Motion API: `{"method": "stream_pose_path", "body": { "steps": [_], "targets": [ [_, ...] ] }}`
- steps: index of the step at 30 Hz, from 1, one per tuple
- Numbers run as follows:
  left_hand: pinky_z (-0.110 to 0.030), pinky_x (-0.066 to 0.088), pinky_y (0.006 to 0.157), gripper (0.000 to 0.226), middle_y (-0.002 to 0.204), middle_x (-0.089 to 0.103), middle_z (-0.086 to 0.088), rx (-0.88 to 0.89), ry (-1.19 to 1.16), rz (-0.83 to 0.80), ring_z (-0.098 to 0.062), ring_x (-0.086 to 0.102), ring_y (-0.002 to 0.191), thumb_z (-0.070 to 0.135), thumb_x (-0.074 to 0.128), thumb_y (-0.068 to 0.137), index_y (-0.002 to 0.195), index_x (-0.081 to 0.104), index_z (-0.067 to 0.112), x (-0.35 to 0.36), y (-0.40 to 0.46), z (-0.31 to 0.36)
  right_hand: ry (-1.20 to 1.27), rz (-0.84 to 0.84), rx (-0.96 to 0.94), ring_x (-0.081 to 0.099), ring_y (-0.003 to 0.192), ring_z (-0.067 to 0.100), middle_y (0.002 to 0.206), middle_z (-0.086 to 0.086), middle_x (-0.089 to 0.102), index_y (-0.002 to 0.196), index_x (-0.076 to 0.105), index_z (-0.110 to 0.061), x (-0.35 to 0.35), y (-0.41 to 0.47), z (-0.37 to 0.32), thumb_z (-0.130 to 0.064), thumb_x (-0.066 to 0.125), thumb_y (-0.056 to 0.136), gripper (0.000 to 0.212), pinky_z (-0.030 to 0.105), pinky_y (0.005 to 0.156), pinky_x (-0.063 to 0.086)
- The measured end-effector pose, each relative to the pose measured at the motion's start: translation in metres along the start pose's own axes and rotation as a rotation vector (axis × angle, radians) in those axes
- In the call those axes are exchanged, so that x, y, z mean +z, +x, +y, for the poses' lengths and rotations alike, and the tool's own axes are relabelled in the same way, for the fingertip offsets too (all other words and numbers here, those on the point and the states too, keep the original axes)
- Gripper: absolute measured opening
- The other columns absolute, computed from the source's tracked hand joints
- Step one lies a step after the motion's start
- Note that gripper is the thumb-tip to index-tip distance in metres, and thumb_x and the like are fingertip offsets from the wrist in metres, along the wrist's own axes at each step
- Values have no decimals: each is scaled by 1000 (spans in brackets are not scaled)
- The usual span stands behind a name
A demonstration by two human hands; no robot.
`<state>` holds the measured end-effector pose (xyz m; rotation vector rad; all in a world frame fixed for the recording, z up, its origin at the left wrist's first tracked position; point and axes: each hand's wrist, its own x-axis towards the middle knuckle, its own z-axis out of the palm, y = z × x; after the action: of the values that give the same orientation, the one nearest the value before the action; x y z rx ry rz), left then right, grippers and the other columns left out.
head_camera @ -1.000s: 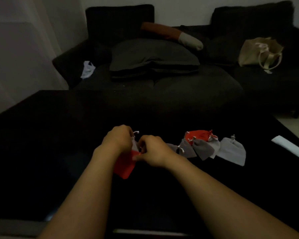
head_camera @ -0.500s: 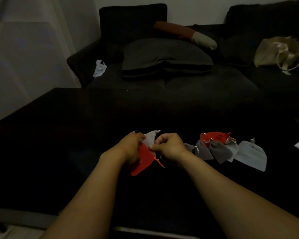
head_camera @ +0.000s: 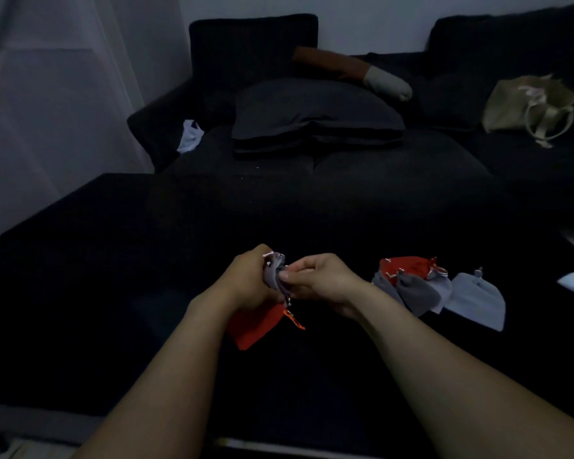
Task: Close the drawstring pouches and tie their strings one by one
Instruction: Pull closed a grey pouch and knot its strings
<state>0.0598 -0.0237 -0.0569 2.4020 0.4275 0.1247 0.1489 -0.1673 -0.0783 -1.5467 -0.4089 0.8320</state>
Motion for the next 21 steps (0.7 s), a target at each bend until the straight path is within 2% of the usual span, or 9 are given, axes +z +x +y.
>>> {"method": "stream_pose_path", "body": {
  "steps": [2, 5, 7, 11, 15, 18, 21],
  "targets": [
    [-29, 54, 80, 64, 97, 66, 4, -5, -2, -8, -13, 65, 89, 10, 91, 59, 113, 58, 19, 1, 1, 0, -65, -59, 13, 70, 75, 19, 87, 12, 73, 104, 68, 6, 1, -1, 1, -8, 76, 84, 26, 26, 71, 58],
    [-26, 52, 77, 63, 100, 64, 2, -3, 15, -49, -12, 64, 88, 13, 86, 68, 121, 55, 22, 2, 2, 0, -165, -49, 27, 66, 68, 10, 81, 6, 70, 101, 70, 5, 1, -1, 1, -4, 72, 85, 19, 22, 65, 54],
    [-24, 50, 76, 56, 102, 64, 2, -5, 21, -50, -11, 64, 89, 14, 81, 74, 123, 54, 22, 3, 3, 1, -157, -34, 20, 65, 66, 9, 81, 7, 69, 99, 70, 0, 1, -1, 1, 0, 71, 85, 15, 22, 64, 54],
    [-31, 52, 86, 48, 112, 63, -3, -18, 59, 17, -18, 62, 100, 10, 75, 77, 121, 57, 18, 3, 3, 2, -150, -7, 19, 65, 61, 8, 84, 7, 68, 108, 69, -10, 1, -1, -4, 4, 68, 85, 27, 22, 58, 52],
    [-29, 50, 83, 47, 118, 62, -6, -74, 110, 44, -20, 61, 102, 9, 74, 77, 120, 56, 19, 3, 8, -10, -146, 3, 35, 63, 69, 11, 89, 6, 66, 110, 68, -15, 2, -4, -8, 2, 62, 89, 28, 23, 56, 53],
    [-36, 50, 94, 60, 129, 54, -8, -137, 171, 18, -25, 57, 113, 16, 76, 77, 131, 49, 20, -2, 10, -13, -49, 79, 50, 63, 75, 15, 95, 9, 66, 103, 68, -15, 3, -5, -15, -3, 57, 92, 19, 24, 57, 55],
    [-41, 41, 110, 78, 148, 37, -8, -139, 196, 25, -28, 42, 134, 27, 73, 80, 147, 36, 17, -8, 10, -6, 26, 175, 78, 63, 81, 18, 96, 10, 64, 97, 63, -15, -2, -6, -24, -2, 53, 94, 16, 26, 60, 56]
  ]
}}
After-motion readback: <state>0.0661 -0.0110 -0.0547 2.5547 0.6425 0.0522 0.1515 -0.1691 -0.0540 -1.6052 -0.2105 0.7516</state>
